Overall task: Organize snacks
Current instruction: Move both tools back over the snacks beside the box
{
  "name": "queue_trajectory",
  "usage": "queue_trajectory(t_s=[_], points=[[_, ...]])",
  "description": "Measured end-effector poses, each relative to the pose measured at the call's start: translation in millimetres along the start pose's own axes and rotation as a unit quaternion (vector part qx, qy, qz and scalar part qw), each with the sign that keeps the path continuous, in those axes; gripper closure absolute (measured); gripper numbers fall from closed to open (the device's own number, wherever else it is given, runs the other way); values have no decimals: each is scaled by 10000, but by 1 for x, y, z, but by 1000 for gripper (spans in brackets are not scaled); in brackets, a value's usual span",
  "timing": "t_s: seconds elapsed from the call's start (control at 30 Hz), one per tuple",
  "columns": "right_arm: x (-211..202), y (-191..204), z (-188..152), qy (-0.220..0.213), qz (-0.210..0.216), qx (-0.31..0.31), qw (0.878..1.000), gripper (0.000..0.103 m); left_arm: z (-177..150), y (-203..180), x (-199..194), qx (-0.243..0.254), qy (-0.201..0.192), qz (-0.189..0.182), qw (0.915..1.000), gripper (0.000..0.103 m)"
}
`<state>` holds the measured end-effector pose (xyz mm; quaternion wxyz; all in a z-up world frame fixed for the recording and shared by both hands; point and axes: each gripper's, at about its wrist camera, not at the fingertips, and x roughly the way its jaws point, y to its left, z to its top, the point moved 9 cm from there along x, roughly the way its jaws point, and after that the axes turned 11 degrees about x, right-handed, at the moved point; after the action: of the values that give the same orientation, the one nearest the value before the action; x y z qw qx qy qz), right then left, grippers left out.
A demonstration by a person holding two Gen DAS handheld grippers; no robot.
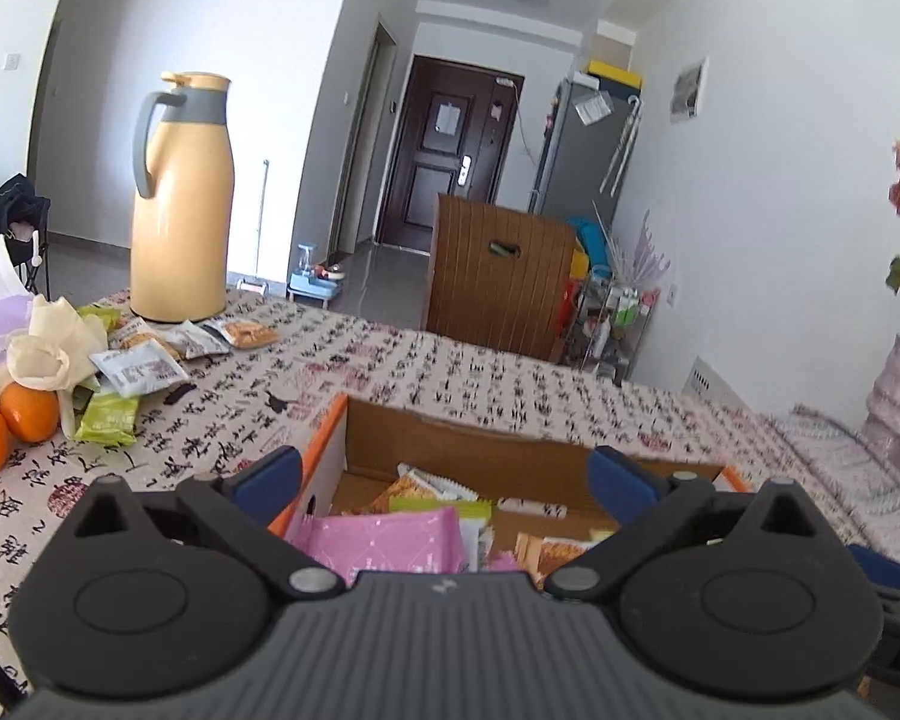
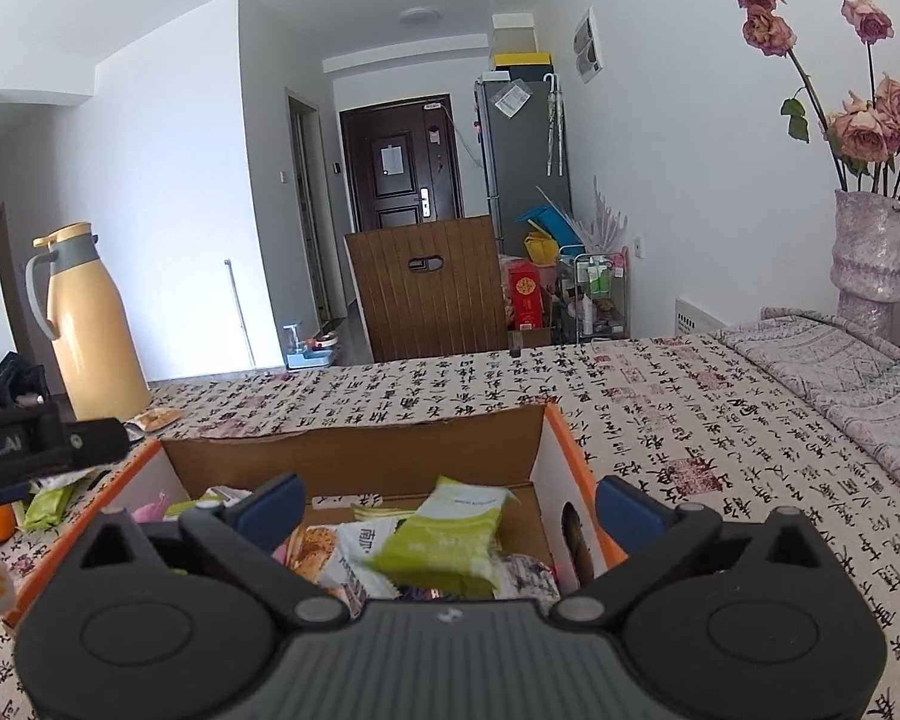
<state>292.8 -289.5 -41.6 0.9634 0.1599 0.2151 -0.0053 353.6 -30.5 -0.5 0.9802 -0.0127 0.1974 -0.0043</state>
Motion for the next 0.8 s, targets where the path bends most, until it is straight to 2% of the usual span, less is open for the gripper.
queue_trajectory(t_s=[0.37, 0.8], points=[[-36, 10, 0, -44, 3, -124, 9999, 0, 3, 4, -41, 10, -64, -77, 9999, 0], [-75, 9, -37, 201, -8, -222, 9996, 0, -33, 19, -73, 160, 204, -96, 9996, 0]])
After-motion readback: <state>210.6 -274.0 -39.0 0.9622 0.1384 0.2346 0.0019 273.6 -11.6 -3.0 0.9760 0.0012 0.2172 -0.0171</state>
